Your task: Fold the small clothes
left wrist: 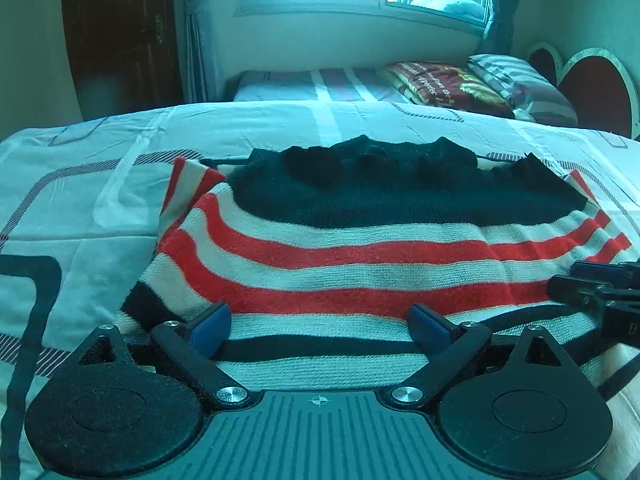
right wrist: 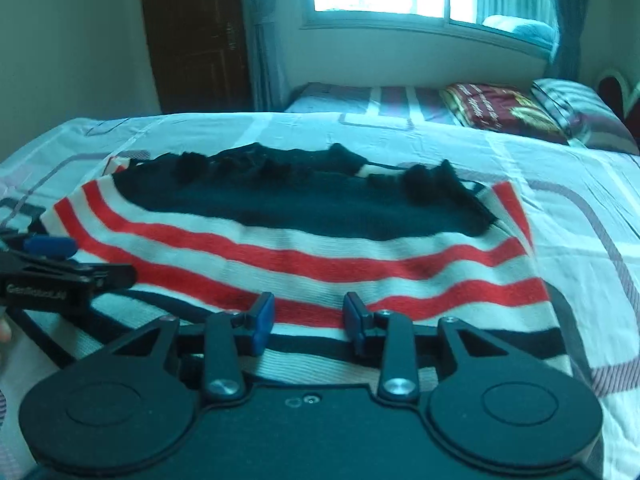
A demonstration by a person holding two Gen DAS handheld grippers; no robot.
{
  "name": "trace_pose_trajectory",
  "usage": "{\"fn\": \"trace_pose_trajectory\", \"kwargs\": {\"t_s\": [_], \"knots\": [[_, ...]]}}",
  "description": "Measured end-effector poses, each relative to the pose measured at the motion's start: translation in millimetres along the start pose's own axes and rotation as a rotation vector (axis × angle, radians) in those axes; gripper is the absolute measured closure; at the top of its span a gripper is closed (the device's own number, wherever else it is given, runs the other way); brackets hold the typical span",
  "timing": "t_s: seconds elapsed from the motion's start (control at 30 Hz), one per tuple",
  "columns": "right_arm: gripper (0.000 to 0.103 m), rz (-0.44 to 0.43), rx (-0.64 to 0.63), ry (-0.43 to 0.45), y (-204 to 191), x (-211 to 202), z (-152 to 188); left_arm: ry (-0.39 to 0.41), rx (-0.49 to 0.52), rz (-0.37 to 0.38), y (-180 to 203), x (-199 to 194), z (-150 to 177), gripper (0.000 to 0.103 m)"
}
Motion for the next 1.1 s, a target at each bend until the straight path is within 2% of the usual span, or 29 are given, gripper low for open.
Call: {"fn": "trace_pose_trajectory", "kwargs": {"t_s": [0.13,0.27,0.47,0.57,0.7,0.87,0.93,1.0,1.1], "knots": [[0.065,0.000,0.029,-0.009,2,-9,3,-0.005,-0.020,-0.024,-4,-8,3,0.008],[0.064,-0.034,0.046,0.022,-11,-30,3,0.007,-0.038,-0.018,-2,-24,4,0.008],[0.063,-0.048,0.029,0.044,-28,-47,9,0.055,0.014,-0.007,16,-49,7,0.008],[0.063,-0.028,0.017,0.035,-31,-47,16,0.057,0.040,-0.015,23,-49,11,0.008],[0.064,0.017,0.026,-0.006,-16,-39,37,0.006,0.031,-0.043,12,-30,34,0.008],[0.067,0.047,0.042,-0.005,13,-40,59,0.029,0.069,-0.063,4,-29,50,0.008],[0.068,0.062,0.056,-0.001,23,-46,61,0.035,0.034,-0.066,-4,-36,51,0.008],[0.068,0.065,0.084,0.009,32,-53,62,0.072,0.001,-0.104,-18,-46,51,0.008],[0.068,0.083,0.110,0.004,43,-51,70,0.036,-0.030,-0.112,-37,-38,57,0.008]]}}
Point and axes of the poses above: each gripper's, at about its wrist camera, not at the fingertips, and x roughly the way its jaws point, y to its right, z to its underside, the point moved 10 cm from there along x, roughly the way its jaws point, and after that the axes turned 13 degrees about -y, right-handed, at the moved point
